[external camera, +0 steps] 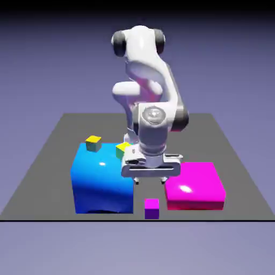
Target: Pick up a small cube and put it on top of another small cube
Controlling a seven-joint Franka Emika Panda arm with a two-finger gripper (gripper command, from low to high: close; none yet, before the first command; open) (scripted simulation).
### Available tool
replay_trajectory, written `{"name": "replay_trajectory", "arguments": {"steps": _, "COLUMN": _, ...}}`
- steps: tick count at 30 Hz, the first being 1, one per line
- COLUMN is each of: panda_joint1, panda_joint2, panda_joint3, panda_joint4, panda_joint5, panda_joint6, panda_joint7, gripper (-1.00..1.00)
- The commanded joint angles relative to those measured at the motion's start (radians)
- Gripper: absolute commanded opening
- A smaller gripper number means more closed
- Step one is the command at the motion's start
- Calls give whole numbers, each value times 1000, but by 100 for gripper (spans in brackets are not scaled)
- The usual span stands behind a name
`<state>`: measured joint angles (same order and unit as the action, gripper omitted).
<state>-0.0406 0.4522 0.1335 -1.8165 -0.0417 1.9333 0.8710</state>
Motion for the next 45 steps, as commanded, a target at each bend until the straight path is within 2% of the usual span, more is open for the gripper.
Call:
{"name": "replay_trajectory", "arguments": {"steps": 1, "panda_joint1": -2, "panda_joint2": 36, "panda_joint3": 5, "panda_joint4": 35, "panda_joint5": -1, "panda_joint6": -39, "panda_joint7": 5, "gripper": 0}}
{"name": "replay_trajectory", "arguments": {"steps": 12, "panda_joint1": -21, "panda_joint2": 417, "panda_joint3": 54, "panda_joint4": 405, "panda_joint5": -17, "panda_joint6": -450, "panda_joint7": 53, "gripper": 0}}
{"name": "replay_trajectory", "arguments": {"steps": 18, "panda_joint1": -29, "panda_joint2": 418, "panda_joint3": 51, "panda_joint4": 239, "panda_joint5": -22, "panda_joint6": -284, "panda_joint7": 55, "gripper": 0}}
{"name": "replay_trajectory", "arguments": {"steps": 19, "panda_joint1": -29, "panda_joint2": 418, "panda_joint3": 51, "panda_joint4": 239, "panda_joint5": -22, "panda_joint6": -284, "panda_joint7": 55, "gripper": -100}}
{"name": "replay_trajectory", "arguments": {"steps": 26, "panda_joint1": 26, "panda_joint2": 380, "panda_joint3": 68, "panda_joint4": 403, "panda_joint5": -21, "panda_joint6": -473, "panda_joint7": 47, "gripper": -100}}
{"name": "replay_trajectory", "arguments": {"steps": 42, "panda_joint1": 79, "panda_joint2": -200, "panda_joint3": -206, "panda_joint4": 152, "panda_joint5": 18, "panda_joint6": -794, "panda_joint7": -143, "gripper": -100}}
{"name": "replay_trajectory", "arguments": {"steps": 45, "panda_joint1": 38, "panda_joint2": -188, "panda_joint3": -229, "panda_joint4": 144, "panda_joint5": 24, "panda_joint6": -786, "panda_joint7": -144, "gripper": -100}}
